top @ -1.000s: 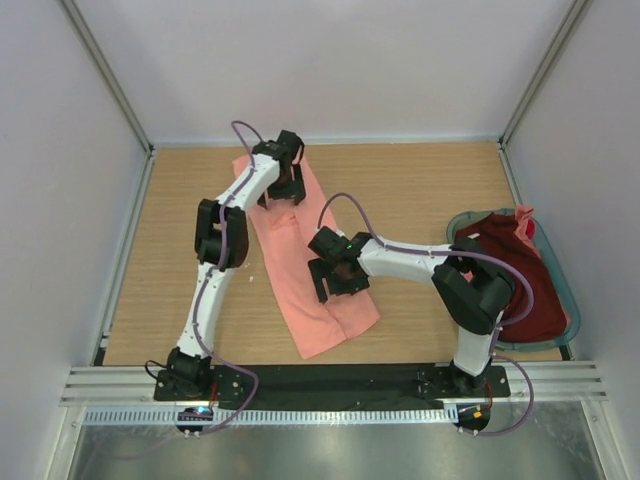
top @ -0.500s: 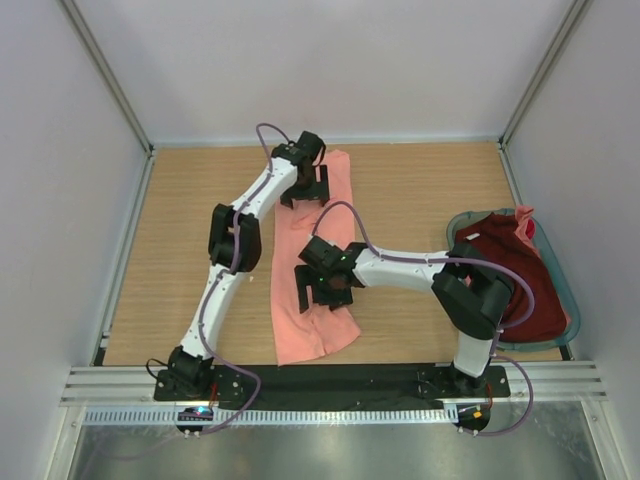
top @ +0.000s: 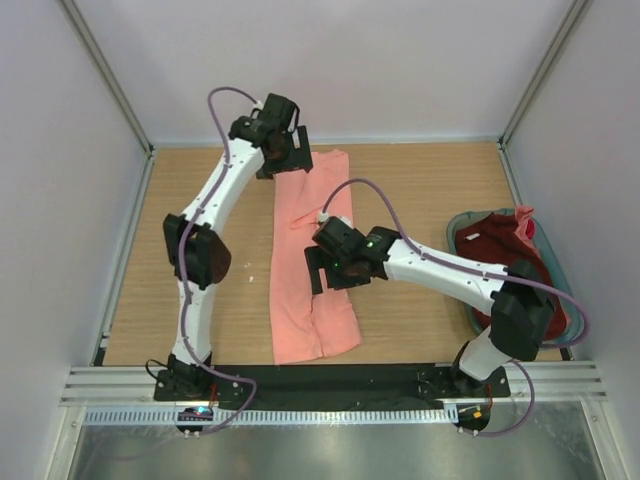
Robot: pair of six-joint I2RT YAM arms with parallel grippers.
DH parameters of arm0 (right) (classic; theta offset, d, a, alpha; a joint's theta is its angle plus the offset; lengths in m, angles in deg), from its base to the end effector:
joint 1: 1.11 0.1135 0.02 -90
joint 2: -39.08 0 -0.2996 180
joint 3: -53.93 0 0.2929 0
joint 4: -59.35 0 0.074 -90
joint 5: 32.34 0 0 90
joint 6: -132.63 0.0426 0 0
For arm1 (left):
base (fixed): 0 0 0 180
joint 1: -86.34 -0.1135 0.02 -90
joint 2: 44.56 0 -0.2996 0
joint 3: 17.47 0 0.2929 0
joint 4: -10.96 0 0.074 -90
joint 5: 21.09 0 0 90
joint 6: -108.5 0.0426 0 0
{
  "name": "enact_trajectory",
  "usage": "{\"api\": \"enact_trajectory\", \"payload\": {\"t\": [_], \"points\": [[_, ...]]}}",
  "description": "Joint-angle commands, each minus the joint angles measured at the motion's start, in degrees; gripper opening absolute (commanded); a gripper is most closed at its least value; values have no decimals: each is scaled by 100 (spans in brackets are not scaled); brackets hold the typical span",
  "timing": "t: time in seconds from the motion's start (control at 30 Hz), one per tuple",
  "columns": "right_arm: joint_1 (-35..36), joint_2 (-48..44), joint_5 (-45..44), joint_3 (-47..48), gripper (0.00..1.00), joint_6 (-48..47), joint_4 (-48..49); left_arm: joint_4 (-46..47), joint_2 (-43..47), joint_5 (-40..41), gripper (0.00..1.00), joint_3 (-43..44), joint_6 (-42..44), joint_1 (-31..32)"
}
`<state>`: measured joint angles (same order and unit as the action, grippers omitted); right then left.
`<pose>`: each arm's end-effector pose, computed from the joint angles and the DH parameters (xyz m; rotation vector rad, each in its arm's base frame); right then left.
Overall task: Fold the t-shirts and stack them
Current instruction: Fold the tshirt
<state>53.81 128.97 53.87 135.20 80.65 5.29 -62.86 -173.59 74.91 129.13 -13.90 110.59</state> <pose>0.2106 0.2950 0.2657 -0.3802 2.7091 0.4197 0.5056 -0.2229 0.3379 -0.2228 2.5543 -0.2507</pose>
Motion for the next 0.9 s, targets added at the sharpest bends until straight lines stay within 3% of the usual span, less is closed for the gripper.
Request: {"api": "enact_trajectory", "payload": {"t": [0.0,0.17,0.47,0.57,0.87], "points": [[-104,386,-657,656,88,-260,-249,-524,1288,462,94,-659,-187,-8],[-481,1337,-658,1755,86,-251,-434,-366,2890,981,94,-2314,-337,-17],[-974,3066,-491,3161,82,-1068,-214,179,5545,297,93,-5617,-829,1],[-983,3596,-587,4013,82,-1130,-705,-4,5871,235,93,-6059,-680,1],[-1018,4923,-947,5200,78,-796,-1022,-32,6496,-371,94,-6912,-416,-8]]}}
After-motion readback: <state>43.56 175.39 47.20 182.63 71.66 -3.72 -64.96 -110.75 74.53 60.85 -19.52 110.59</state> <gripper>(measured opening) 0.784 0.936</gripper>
